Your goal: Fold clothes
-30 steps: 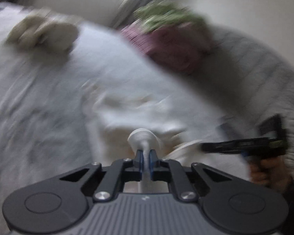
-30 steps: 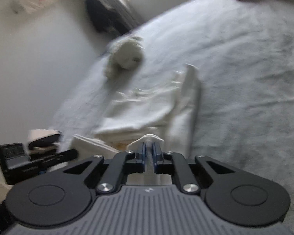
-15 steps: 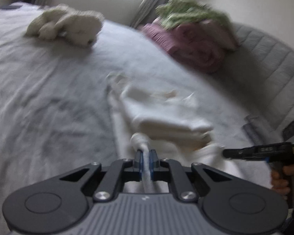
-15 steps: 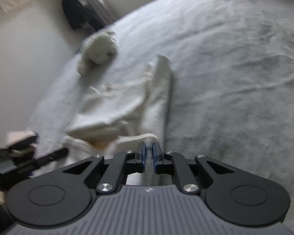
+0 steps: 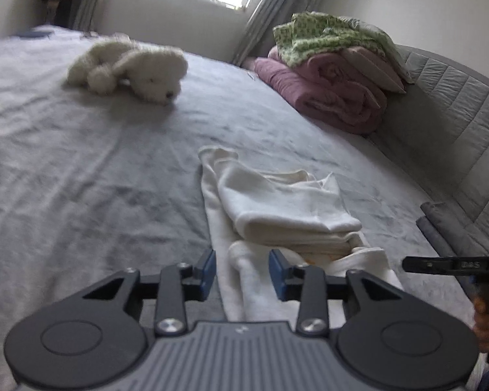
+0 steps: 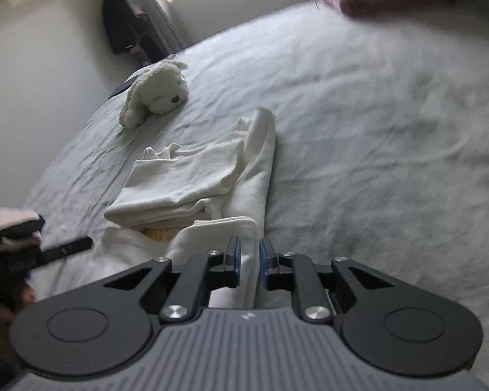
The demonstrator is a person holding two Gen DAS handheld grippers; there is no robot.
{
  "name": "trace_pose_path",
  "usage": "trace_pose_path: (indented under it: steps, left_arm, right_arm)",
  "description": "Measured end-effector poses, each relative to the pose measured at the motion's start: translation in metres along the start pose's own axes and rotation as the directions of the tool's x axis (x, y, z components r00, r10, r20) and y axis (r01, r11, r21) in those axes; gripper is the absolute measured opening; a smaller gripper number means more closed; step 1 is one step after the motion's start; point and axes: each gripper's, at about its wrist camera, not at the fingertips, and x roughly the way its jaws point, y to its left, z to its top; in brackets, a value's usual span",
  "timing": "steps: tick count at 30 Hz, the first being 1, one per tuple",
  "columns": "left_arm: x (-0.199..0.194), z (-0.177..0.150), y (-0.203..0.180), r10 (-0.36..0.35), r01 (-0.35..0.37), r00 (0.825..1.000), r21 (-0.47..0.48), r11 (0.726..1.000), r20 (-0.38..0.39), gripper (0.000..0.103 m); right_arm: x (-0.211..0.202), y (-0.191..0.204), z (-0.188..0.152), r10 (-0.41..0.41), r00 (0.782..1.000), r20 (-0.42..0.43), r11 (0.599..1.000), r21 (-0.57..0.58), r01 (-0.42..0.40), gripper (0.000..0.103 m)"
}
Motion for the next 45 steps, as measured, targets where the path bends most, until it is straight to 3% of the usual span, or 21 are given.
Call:
trace_pose_path:
  steps: [4,6,11,16,24,28,31,34,38,42,45]
  left_arm:
    - [-0.016,-0.013,-0.023,-0.116,0.113,0.993,0.089,0.99,0.025,0.034]
    - [-0.014,-0.025,-0.036,-0.151,0.15,0.989,0.14,0.979,-0.003,0.034]
    - [0.002,-0.052,-0.043,-0.065,0.084,0.994,0.225,0.971,-0.089,0.033]
    - [-0.007,-0.057,-0.033,-0.062,0.081,0.993,0.193,0.978,-0.103,0.027]
    - [-0.022,-0.066,-0.033,-0.061,0.083,0.993,0.217,0.973,-0.102,0.027]
    - [-0.03,-0.055,-0.028,-0.077,0.085,0.996,0.173,0.981,-0.052,0.027]
    - [-0.031,-0.048,-0.026,-0.083,0.084,0.996,0.149,0.985,-0.012,0.031]
    - [-0.02,-0.044,-0.024,-0.028,0.032,0.999,0.123,0.992,-0.035,0.033]
    - [-0.016,-0.044,-0.015,-0.007,0.011,0.997,0.057,0.998,-0.073,0.037]
    - [-0.014,-0.047,-0.011,0.009,-0.005,0.996,0.047,0.999,-0.092,0.037]
    - [-0.016,-0.04,-0.016,0.012,-0.009,0.999,0.065,0.998,-0.047,0.036]
  right_arm:
    - [-0.01,0.013,-0.005,0.09,0.996,0.009,0.995,-0.046,-0.089,0.018]
    - [-0.001,0.023,-0.009,0.103,0.994,-0.023,0.992,-0.07,-0.105,0.018]
    - [0.028,0.036,-0.026,0.044,0.987,-0.157,0.989,-0.135,-0.066,0.017]
    - [0.02,0.03,-0.036,0.055,0.974,-0.22,0.989,-0.121,-0.083,0.016]
    - [0.005,0.025,-0.049,0.078,0.958,-0.277,0.981,-0.149,-0.123,0.016]
    - [-0.004,0.034,-0.047,0.077,0.974,-0.214,0.966,-0.226,-0.126,0.018]
    - [-0.005,0.031,-0.036,0.08,0.988,-0.135,0.974,-0.198,-0.106,0.018]
    - [-0.002,0.023,-0.024,0.036,0.998,-0.05,0.989,-0.144,-0.043,0.019]
    - [0.002,0.009,-0.019,0.003,0.999,-0.047,0.999,-0.054,-0.006,0.02]
    - [-0.002,0.001,-0.019,0.006,0.999,-0.038,0.999,-0.043,-0.007,0.02]
    - [-0.001,0.007,-0.016,0.02,1.0,0.001,0.999,-0.046,-0.02,0.02]
